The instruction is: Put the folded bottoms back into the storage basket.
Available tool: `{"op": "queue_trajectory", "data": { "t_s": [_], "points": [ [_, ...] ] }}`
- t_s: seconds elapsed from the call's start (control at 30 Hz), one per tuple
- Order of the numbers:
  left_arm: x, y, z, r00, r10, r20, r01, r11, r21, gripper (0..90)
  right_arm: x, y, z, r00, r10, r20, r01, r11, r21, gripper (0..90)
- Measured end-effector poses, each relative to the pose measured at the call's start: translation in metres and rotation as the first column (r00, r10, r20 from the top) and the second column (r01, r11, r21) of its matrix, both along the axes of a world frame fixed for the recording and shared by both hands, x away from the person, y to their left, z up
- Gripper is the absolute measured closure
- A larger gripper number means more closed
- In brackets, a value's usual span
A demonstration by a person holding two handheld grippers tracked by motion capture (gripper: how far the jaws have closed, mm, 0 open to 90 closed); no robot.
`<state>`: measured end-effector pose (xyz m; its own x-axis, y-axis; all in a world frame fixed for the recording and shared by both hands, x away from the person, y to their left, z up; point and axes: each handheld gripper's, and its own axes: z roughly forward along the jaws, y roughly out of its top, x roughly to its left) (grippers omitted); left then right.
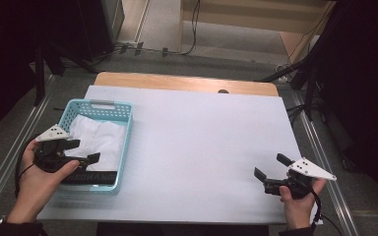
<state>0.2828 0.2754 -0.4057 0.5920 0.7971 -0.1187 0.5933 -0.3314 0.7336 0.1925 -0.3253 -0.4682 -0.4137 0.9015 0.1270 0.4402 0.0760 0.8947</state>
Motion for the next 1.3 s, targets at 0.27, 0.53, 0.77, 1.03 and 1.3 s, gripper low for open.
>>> {"op": "queue_trajectory", "data": {
  "t_s": [0.27, 0.53, 0.77, 1.03, 1.3],
  "points": [
    [-0.004, -0.024, 0.000, 0.9967, -0.032, 0.075, 0.038, 0.9964, -0.075, 0.0, 0.000, -0.006, -0.001, 0.9999, -0.011, -0.002, 0.011, 1.000, 0.005, 0.0],
    [-0.008, -0.056, -0.001, 0.9880, -0.072, 0.137, 0.085, 0.9922, -0.091, 0.0, -0.001, -0.011, -0.001, 0.9999, -0.015, 0.005, 0.015, 1.000, 0.005, 0.0],
    [-0.009, -0.078, -0.005, 0.9819, -0.097, 0.163, 0.119, 0.9840, -0.133, 0.0, -0.002, -0.014, -0.001, 0.9998, -0.020, 0.007, 0.020, 1.000, 0.009, 0.0],
    [-0.013, -0.088, -0.006, 0.9739, -0.094, 0.207, 0.129, 0.9778, -0.165, 0.0, -0.003, -0.018, -0.001, 0.9996, -0.027, 0.008, 0.027, 0.999, 0.018, 0.0],
    [-0.030, -0.102, -0.007, 0.9639, -0.085, 0.252, 0.133, 0.9754, -0.176, 0.0, -0.005, -0.017, 0.000, 0.9997, -0.016, 0.017, 0.015, 1.000, 0.019, 0.0]
  ]
}}
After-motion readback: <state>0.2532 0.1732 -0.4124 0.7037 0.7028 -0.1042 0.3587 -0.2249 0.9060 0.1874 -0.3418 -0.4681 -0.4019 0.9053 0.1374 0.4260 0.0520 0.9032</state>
